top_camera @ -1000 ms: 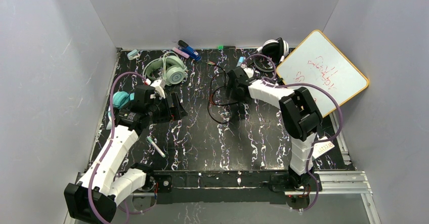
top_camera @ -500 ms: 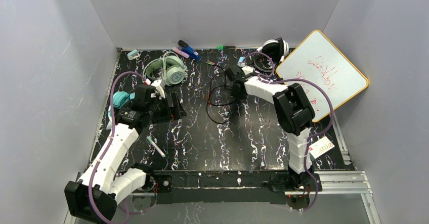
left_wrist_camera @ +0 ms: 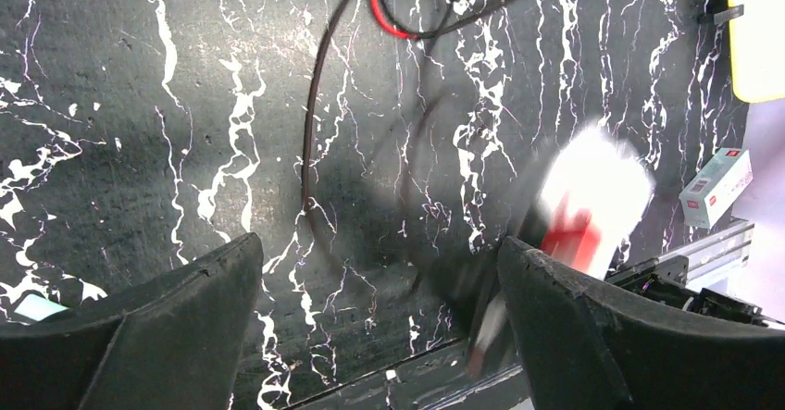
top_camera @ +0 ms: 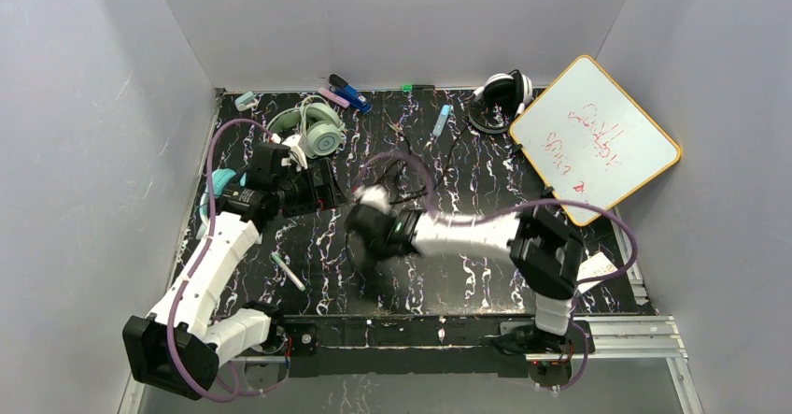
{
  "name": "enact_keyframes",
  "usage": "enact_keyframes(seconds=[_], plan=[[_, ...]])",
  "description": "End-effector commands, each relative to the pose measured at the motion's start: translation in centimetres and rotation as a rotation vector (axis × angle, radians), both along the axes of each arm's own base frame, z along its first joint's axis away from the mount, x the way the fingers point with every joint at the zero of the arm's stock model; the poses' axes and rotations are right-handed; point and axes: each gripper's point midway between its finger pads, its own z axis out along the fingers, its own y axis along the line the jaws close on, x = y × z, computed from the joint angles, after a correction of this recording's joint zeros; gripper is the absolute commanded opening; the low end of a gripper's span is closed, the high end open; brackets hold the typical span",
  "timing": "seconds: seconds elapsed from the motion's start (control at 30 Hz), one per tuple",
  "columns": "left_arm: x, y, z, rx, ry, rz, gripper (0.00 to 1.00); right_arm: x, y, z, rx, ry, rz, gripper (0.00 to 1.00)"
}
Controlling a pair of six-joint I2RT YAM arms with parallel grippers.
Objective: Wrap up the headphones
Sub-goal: Move the headphones cable to the center of the board.
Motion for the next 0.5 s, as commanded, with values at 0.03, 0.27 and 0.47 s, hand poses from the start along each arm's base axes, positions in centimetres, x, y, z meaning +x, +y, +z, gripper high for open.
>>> enact_keyframes(seconds=[0.03,0.27,0.47], plan=[[-1.7,0.3,-0.5,0.007,0.004,-0.035,0.95,-13.8,7.0,3.6,0.099,-0.032,0.398,0.01],[-3.6,-0.2,-3.0,-0.009,0.074,-0.090,0.98,-14.7,6.8,7.4,0.208,-0.105,0.393,0.16],[-3.6,-1.3,-4.4,0.001,0.069,-0.129,0.98,-8.4,0.7,9.4,0.139,-0.141,0.162,0.50]])
